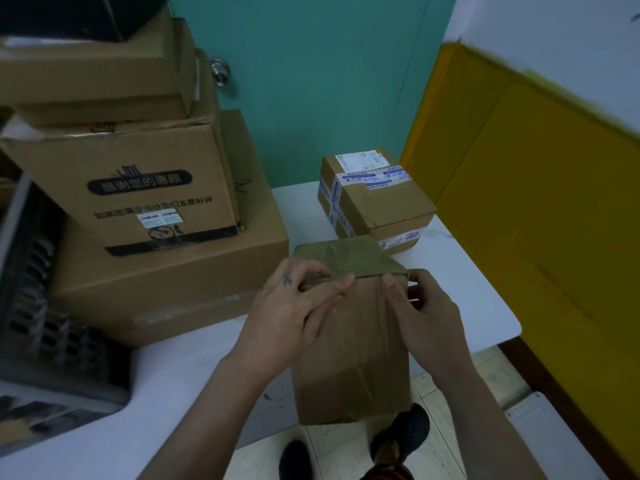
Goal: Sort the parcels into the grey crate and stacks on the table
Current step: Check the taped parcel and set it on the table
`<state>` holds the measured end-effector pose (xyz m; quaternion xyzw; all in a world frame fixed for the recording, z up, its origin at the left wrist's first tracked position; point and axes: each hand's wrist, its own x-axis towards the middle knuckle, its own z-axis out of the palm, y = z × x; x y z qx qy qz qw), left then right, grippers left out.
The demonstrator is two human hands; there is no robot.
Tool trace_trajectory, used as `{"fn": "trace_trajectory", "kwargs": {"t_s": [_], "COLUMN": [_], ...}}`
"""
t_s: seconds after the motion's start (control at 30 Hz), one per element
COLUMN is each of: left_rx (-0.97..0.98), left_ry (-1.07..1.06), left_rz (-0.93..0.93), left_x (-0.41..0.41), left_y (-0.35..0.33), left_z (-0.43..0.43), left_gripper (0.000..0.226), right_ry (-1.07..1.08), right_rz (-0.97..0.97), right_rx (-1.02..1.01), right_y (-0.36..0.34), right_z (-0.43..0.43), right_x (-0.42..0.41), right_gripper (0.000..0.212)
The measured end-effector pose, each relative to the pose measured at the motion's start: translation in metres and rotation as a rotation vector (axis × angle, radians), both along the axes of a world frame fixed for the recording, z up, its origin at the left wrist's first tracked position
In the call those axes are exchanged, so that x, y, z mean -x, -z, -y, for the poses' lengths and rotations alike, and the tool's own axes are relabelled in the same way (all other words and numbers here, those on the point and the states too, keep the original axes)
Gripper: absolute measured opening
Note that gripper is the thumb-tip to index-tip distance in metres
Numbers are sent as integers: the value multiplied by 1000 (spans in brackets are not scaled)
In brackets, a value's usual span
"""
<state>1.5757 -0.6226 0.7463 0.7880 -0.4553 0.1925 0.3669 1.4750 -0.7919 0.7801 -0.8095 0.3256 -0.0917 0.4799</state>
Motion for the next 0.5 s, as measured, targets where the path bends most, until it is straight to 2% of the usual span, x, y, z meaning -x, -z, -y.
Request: {"fn": "trace_trajectory", "kwargs": {"t_s": [0.13,0.2,0.33,0.43,0.5], "left_rx": [-64,-4,184,246,280], "left_ry": [-63,-86,-146,-201,-220], "left_rz": [5,-63,-251,-371,-454], "left_x": [3,5,19,28,30], "left_y": [-2,-1,0,-4,-7], "left_z": [6,12,28,33,32], "left_gripper": [33,32,27,21,8], "right_ry": [11,29,30,34,30], "right_rz": [1,-10,-56,-114,-128], "right_rx": [24,19,41,100,109], "right_y": [-1,-4,-14,-17,-17], "right_z": [2,1,-7,-9,-8], "right_x": [0,0,-5,-10,-11], "right_gripper": [54,61,95,99,97]}}
